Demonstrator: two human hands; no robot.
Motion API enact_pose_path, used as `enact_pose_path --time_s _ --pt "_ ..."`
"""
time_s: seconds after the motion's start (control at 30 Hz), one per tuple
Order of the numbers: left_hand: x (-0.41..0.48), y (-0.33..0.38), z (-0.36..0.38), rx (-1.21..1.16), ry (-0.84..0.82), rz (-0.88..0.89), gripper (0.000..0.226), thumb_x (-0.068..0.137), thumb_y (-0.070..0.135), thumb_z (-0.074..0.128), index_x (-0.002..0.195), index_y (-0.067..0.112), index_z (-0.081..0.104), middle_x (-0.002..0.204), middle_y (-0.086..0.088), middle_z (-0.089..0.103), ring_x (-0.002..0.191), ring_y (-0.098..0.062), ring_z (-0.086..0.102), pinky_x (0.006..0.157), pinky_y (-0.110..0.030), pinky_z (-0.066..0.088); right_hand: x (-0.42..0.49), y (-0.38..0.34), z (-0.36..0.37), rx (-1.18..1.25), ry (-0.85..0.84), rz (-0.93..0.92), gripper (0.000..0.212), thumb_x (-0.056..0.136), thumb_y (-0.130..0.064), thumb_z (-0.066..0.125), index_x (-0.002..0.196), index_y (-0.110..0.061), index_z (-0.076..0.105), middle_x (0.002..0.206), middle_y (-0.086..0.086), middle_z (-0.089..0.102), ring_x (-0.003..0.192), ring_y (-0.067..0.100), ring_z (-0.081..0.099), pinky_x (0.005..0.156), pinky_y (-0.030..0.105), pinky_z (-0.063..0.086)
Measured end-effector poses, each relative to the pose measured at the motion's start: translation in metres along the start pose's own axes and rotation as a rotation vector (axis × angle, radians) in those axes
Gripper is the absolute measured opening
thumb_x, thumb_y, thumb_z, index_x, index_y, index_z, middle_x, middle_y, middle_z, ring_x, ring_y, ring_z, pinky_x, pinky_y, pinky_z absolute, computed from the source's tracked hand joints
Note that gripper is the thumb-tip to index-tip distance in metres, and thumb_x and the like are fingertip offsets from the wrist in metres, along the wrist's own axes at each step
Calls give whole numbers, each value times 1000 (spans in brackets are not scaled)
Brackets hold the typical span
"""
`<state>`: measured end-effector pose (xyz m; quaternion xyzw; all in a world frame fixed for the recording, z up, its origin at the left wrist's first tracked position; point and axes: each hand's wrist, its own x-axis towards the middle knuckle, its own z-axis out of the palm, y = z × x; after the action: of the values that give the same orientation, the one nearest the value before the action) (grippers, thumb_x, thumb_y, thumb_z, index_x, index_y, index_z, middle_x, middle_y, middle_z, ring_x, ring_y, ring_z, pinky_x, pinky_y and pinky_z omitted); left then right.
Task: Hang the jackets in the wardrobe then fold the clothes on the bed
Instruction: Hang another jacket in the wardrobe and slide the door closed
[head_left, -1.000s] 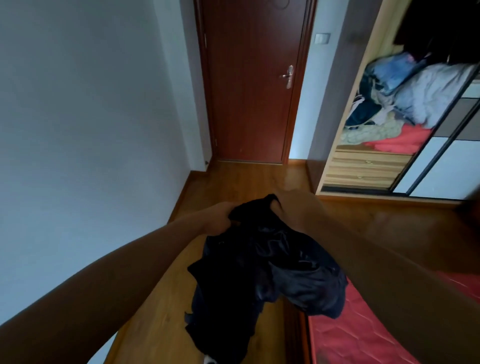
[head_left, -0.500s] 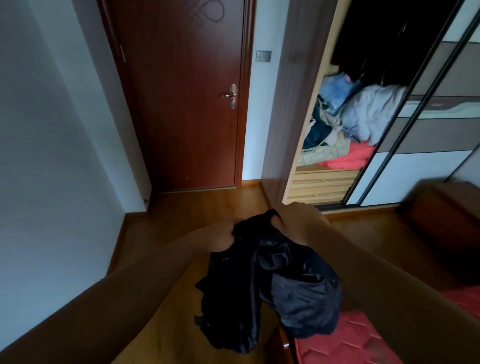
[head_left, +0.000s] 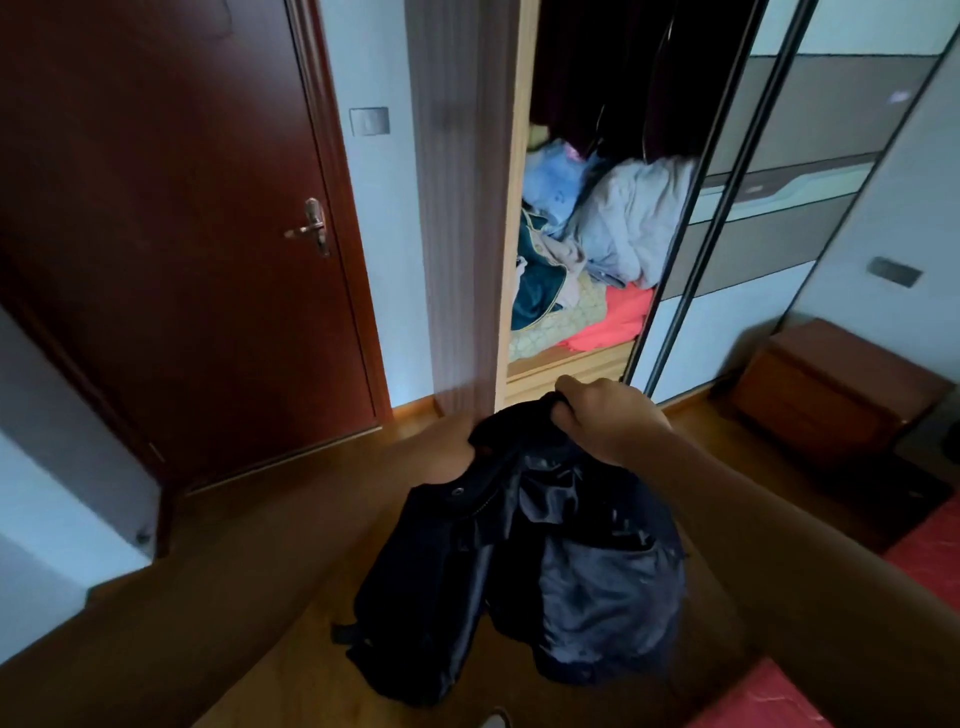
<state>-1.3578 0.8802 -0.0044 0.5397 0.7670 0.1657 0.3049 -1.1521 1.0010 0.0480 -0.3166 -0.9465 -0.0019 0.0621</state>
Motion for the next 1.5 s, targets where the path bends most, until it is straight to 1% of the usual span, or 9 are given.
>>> enact_pose_path --time_s 0.17,0.33,0.53,0.67,0.8,0.97,1.17,1.33,1.5 --pt "103 27 -47 11 -14 155 43 101 18 51 142 30 51 141 0 55 126 -19 53 113 -41 40 79 61 -11 4 22 63 33 100 -48 34 107 -19 48 92 12 63 71 28 45 62 37 39" --pt "192 75 -85 -105 -25 311 20 91 23 56 93 41 63 103 10 67 103 -14 63 98 -36 48 144 127 -28 -36 68 112 36 100 -49 32 108 -18 48 90 13 64 78 36 60 64 39 47" --pt "320 124 -100 -111 -50 420 33 87 27 48 115 15 60 114 -2 65 110 -19 60 98 -40 46 218 216 -31 -77 84 247 34 100 -51 32 104 -20 47 97 14 65 84 37 60 64 38 41" --pt "421 149 -120 -178 -27 413 29 79 37 40 96 23 58 99 -1 62 102 -24 59 102 -53 44 288 274 -39 -105 106 305 36 99 -51 32 107 -21 49 100 14 64 84 36 59 65 38 39" --pt "511 179 -163 -141 -55 493 21 97 27 48 115 34 56 118 5 61 122 -21 57 103 -32 40 359 326 -62 -115 93 357 35 100 -54 29 101 -23 45 88 7 57 72 30 47 63 38 42" --pt "610 220 -215 -68 25 518 31 102 21 48 132 21 56 131 -1 60 120 -19 56 104 -35 41 444 391 -92 -120 168 371 39 99 -54 29 104 -21 49 80 1 46 73 28 48 64 37 38" --pt "692 259 -266 -100 284 486 28 96 12 45 118 22 61 118 -2 67 109 -19 61 95 -36 47 543 455 -121 -92 336 235 41 97 -54 33 114 -22 53 107 15 66 92 40 64 67 40 41" --pt "749 272 -312 -190 499 357 24 102 8 48 102 23 67 96 3 70 89 -4 63 80 -13 43 631 495 -143 -82 374 31 34 99 -48 37 108 -20 52 99 15 68 86 40 65 63 38 37" --pt "771 291 -367 -173 532 277 19 95 21 62 113 25 68 114 -4 72 106 -22 66 100 -47 51 708 521 -168 -44 409 -178 34 101 -46 34 109 -19 53 92 11 68 82 37 66 63 40 48"
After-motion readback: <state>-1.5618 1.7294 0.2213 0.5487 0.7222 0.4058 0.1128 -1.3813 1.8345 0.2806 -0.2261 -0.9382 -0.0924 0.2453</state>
